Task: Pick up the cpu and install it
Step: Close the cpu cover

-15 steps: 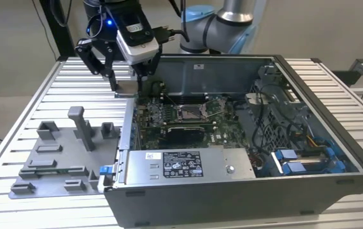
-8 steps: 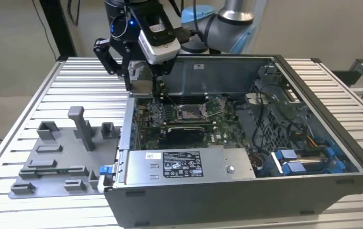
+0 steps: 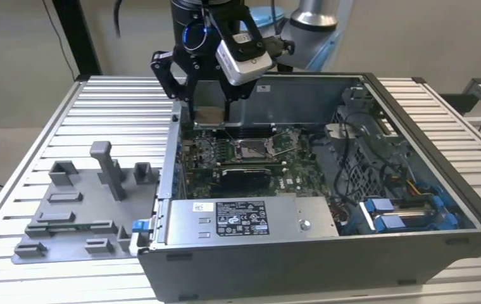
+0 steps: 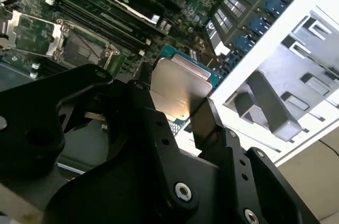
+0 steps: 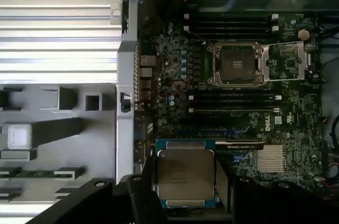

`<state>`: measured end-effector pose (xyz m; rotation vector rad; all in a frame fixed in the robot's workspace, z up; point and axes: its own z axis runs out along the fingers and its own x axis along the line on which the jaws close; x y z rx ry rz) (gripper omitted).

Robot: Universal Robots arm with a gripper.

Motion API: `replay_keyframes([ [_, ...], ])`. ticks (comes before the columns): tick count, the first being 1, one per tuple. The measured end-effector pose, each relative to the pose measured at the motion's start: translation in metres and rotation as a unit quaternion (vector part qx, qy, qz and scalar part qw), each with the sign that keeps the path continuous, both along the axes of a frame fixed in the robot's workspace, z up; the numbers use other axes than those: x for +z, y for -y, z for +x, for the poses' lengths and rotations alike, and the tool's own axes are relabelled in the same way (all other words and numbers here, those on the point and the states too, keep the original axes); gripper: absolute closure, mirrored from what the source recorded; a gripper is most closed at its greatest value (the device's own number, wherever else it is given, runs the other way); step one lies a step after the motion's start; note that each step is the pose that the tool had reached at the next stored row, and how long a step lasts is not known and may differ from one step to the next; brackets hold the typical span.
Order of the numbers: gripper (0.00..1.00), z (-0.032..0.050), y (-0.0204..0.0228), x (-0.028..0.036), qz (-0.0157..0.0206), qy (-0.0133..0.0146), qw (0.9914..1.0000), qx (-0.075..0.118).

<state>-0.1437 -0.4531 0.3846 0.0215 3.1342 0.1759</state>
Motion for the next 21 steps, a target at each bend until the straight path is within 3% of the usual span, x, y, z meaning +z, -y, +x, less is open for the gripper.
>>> replay_keyframes([
  [10, 1.0, 0.0293, -0.0002, -0.0001, -0.003, 0.0, 1.0, 0.0],
  [16, 1.0, 0.037, -0.0005, -0.0001, -0.0051, 0.0, 0.99999, 0.0],
  [21, 1.0, 0.0376, -0.0005, -0.0001, -0.0053, 0.0, 0.99999, 0.0],
])
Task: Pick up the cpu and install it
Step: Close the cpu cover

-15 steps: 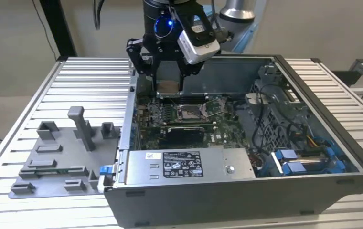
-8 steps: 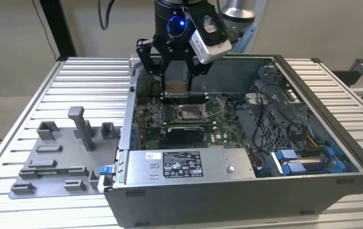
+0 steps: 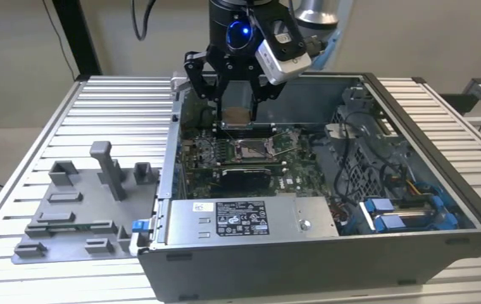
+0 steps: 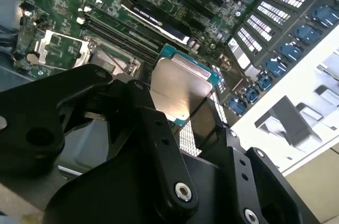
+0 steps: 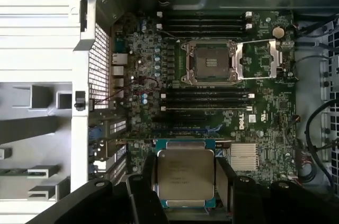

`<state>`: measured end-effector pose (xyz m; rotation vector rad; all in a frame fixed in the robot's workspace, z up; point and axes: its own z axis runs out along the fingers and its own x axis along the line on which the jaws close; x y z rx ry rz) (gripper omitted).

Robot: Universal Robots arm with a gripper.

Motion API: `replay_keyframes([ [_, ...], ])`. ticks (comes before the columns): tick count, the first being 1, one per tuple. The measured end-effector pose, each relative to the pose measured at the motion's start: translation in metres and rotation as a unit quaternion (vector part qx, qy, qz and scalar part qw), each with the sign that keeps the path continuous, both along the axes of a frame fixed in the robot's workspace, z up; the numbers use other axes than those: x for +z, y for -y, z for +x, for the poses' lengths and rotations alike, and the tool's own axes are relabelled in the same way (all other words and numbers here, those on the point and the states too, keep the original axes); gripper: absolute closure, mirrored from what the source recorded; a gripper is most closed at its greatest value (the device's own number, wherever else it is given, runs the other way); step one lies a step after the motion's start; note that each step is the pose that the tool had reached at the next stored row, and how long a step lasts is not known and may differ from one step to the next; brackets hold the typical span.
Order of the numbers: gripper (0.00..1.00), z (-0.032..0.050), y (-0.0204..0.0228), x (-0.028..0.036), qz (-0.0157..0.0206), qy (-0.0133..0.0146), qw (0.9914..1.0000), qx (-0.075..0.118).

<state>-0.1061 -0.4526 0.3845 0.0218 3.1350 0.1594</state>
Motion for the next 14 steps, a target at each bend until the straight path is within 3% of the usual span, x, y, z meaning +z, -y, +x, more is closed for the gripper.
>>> replay_keyframes([
  [6, 1.0, 0.0002, -0.001, 0.0, 0.0, 0.0, 1.0, -0.001],
  [14, 1.0, 0.0005, -0.0134, 0.0, 0.0, 0.0, 0.99998, -0.006],
])
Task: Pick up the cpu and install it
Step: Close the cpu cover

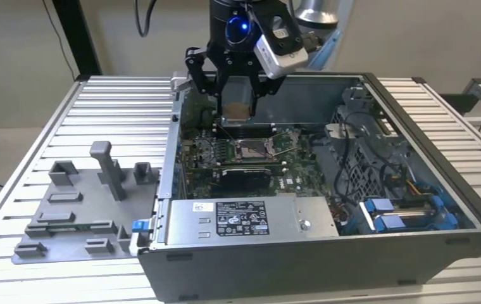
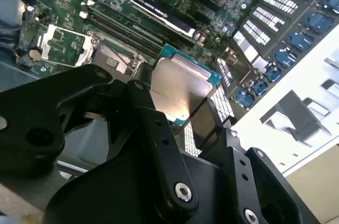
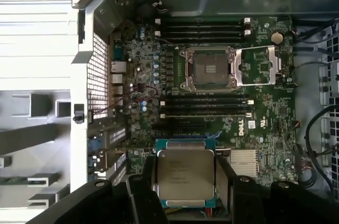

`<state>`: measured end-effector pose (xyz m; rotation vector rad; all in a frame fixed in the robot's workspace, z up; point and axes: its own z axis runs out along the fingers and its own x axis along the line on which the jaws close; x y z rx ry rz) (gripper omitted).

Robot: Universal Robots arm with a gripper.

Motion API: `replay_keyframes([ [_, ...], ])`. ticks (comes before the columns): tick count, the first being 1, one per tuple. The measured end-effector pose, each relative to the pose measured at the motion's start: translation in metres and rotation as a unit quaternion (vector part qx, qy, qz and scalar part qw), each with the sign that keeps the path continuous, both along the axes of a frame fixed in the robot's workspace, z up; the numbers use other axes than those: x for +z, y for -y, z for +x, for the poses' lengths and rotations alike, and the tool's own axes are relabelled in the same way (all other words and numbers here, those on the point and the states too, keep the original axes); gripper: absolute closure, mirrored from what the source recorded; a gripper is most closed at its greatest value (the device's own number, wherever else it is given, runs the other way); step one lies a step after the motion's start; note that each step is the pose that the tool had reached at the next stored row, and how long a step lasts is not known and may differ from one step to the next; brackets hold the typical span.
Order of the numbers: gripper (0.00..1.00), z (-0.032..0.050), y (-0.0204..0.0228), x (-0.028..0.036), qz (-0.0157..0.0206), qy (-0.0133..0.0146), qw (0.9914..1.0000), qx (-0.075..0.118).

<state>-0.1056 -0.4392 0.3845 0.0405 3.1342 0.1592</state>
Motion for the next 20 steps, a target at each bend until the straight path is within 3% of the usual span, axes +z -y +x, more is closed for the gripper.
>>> replay_keyframes([
  [20, 1.0, 0.0013, -0.0447, 0.0, 0.0, 0.0, 0.99998, -0.006],
])
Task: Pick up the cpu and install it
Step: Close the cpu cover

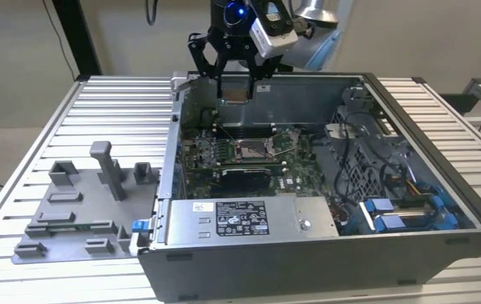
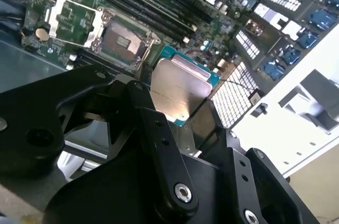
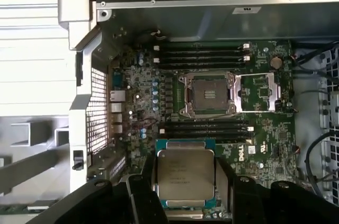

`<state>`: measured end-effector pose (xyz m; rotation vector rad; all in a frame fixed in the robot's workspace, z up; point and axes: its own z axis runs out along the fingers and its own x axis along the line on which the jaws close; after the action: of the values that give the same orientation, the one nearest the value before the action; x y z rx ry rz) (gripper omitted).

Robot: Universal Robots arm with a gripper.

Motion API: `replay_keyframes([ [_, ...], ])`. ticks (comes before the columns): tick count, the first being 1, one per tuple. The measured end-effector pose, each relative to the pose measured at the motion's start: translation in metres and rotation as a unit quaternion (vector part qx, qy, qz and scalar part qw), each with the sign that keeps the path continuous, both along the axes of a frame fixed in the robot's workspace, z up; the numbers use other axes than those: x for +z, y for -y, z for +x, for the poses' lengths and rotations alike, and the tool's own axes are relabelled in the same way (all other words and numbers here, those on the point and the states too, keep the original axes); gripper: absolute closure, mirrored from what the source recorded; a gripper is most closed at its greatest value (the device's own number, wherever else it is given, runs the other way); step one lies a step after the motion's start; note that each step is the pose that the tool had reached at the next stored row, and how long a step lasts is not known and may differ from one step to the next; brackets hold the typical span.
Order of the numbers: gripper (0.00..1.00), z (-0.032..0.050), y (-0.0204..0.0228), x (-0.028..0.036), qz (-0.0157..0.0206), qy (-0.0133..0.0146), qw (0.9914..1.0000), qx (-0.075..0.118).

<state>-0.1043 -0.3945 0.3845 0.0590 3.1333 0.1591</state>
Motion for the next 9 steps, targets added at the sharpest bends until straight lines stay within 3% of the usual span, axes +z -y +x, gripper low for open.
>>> replay_keyframes([
  [9, 1.0, 0.0017, -0.0204, 0.0, 0.0, 0.0, 1.0, -0.002],
])
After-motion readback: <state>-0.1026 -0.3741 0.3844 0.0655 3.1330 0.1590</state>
